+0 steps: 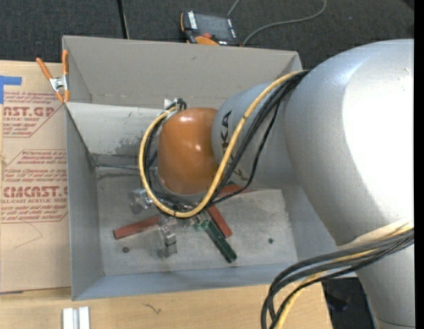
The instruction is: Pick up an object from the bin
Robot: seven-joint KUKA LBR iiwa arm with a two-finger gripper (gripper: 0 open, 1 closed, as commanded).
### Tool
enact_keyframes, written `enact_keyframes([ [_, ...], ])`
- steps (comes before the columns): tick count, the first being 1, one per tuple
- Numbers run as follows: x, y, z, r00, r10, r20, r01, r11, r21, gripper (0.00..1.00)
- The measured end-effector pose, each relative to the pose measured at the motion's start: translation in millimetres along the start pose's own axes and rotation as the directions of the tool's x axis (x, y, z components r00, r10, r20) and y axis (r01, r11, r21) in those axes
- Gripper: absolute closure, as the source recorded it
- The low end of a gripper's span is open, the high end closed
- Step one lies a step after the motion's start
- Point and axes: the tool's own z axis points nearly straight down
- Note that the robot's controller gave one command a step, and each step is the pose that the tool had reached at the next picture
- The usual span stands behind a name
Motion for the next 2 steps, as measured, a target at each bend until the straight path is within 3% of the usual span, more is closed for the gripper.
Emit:
enact_keyframes([
  [1, -2.6, -0.3, -4.6, 1.000, 0.002, 0.008, -0.002, 1.000, -0.001, 1.00],
  [2, -11.4, -34.5, -154.7, 0.998, -0.054, 0.018, 0.053, 0.999, 0.004, 1.00],
])
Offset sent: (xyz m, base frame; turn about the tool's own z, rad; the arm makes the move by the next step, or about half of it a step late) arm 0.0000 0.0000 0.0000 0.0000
